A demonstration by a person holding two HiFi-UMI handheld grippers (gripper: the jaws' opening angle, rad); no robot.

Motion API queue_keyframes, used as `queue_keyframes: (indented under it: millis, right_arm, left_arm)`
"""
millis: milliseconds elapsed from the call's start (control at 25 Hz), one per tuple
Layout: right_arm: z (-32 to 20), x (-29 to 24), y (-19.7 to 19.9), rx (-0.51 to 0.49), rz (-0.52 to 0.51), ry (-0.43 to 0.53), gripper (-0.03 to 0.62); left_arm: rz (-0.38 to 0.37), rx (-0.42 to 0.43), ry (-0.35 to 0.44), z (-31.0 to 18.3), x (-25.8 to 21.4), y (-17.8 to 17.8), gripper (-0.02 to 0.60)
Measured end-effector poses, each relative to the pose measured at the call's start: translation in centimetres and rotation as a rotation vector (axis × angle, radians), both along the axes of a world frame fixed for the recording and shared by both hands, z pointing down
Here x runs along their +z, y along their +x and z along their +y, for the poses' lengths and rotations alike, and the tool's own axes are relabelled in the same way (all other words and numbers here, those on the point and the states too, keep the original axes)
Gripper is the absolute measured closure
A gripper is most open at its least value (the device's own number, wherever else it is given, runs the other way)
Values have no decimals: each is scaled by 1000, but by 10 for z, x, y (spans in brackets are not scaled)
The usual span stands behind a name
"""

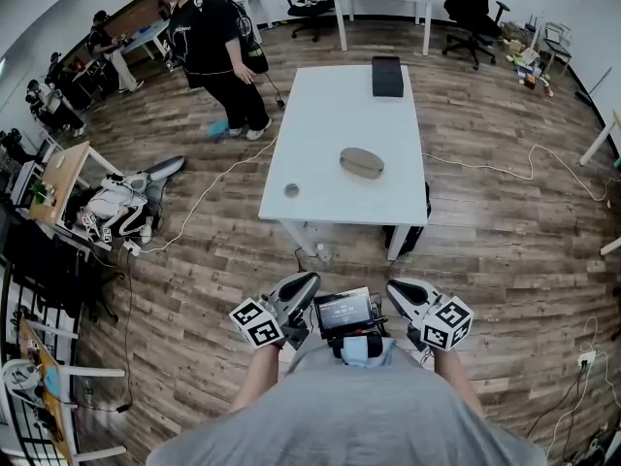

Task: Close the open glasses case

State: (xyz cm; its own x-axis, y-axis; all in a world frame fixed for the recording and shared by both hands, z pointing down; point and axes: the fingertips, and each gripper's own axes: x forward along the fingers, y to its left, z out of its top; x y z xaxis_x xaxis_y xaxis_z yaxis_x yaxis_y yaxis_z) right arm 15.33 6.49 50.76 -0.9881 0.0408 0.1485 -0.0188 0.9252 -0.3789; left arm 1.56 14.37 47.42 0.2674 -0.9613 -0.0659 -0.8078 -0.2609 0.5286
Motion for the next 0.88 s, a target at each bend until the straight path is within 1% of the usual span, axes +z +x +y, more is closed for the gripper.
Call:
queue_keyframes:
  millis: [120, 440, 720, 880]
  right_arm:
    - [-3, 3, 3, 16, 4, -1, 560]
    - [-19, 6, 15, 97, 10, -20, 560]
    - [-35, 12, 0, 131, 28, -28, 560]
    - [-49, 12, -22, 162, 35, -23, 560]
  left_arm:
    - [3, -1, -5, 1, 2, 1, 560]
    - [14, 1, -20, -1, 5, 5, 560]
    - [36, 30, -30, -19, 14, -13, 560]
    - [49, 59, -28, -36, 23, -39, 561]
